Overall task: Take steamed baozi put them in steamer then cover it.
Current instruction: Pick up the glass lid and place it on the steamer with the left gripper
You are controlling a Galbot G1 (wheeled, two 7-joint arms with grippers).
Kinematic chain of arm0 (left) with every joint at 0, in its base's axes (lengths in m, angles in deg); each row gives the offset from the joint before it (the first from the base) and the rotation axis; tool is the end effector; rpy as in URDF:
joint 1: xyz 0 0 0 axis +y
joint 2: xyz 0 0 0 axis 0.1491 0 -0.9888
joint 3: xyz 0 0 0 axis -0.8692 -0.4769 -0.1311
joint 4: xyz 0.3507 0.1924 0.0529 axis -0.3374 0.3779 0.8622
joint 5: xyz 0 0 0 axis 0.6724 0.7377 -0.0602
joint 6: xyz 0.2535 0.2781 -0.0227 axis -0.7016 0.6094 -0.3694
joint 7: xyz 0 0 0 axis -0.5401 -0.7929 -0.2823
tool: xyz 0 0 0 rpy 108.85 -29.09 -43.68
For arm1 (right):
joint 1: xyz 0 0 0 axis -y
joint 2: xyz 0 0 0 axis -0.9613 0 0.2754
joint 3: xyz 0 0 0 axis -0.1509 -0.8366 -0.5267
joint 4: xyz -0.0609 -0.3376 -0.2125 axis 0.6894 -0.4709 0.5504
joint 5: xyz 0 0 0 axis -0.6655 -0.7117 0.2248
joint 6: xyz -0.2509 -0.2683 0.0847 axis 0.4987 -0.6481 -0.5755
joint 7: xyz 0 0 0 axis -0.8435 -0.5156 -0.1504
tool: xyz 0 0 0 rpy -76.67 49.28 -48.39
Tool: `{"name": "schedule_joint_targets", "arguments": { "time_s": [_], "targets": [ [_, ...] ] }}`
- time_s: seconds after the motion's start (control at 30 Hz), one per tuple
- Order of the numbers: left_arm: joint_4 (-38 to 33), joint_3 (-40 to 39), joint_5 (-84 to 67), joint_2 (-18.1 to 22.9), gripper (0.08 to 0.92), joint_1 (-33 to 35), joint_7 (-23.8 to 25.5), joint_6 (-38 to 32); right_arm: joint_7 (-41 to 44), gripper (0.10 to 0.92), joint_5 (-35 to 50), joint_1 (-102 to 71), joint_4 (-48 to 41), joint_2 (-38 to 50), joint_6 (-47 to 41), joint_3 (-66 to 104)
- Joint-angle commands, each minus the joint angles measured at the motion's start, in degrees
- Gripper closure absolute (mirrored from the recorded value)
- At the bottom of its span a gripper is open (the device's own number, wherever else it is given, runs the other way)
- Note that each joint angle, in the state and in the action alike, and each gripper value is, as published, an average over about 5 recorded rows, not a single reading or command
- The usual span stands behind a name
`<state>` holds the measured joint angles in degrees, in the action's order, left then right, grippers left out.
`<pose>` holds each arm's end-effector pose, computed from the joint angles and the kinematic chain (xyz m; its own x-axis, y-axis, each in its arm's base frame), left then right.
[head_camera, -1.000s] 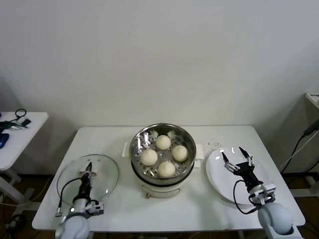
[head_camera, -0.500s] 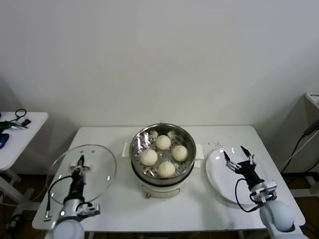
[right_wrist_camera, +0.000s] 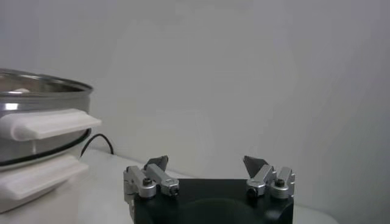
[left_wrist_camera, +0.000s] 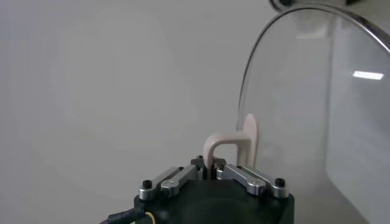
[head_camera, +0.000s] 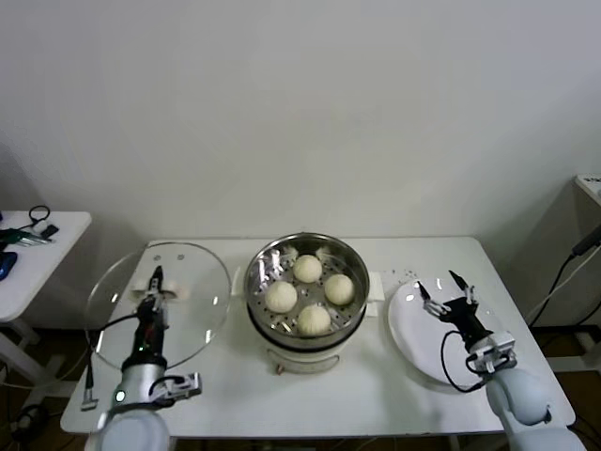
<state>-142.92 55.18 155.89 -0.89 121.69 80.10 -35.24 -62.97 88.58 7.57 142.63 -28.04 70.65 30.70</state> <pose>0.2114 0.0567 -0.3161 -0.9747 -0.1900 -0.1181 -0.0983 -0.1103 0.9890 0.3191 -0.2005 -0.4172 -0.9708 -0.2202 0.0951 -0.2338 0.9574 -0.1697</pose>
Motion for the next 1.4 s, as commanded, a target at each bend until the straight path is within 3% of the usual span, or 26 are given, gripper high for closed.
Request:
{"name": "schedule_joint_targets", "arguments": {
  "time_s": [0.03, 0.27, 0.57, 1.0, 1.4],
  "targets": [
    [-4.8, -17.5, 3.7, -4.1, 0.843, -14.4, 11.5, 9.7, 0.0, 0.203, -0.6, 2.4, -2.6, 0.3, -0.1, -1.7],
    [-2.2, -26.2, 11.1, 1.8, 0.843, -24.6, 21.9, 11.6, 0.0, 0.203, -0.9, 3.6, -4.4, 0.3, 0.1, -2.2],
    [3.4, -29.4, 19.1, 13.7, 0.843, -25.6, 26.2, 11.6, 0.1, 0.203, -1.1, 4.1, -6.0, 0.4, 0.5, -1.6],
    [11.2, -31.7, 22.7, 25.7, 0.843, -29.4, 26.6, 11.6, 0.8, 0.203, -1.2, 2.5, -8.0, 0.9, 1.6, 1.8],
    [18.3, -31.8, 23.7, 31.2, 0.843, -29.4, 21.4, 11.6, 0.9, 0.203, -2.2, 1.0, -8.5, 0.7, 2.1, 3.7]
  ]
}}
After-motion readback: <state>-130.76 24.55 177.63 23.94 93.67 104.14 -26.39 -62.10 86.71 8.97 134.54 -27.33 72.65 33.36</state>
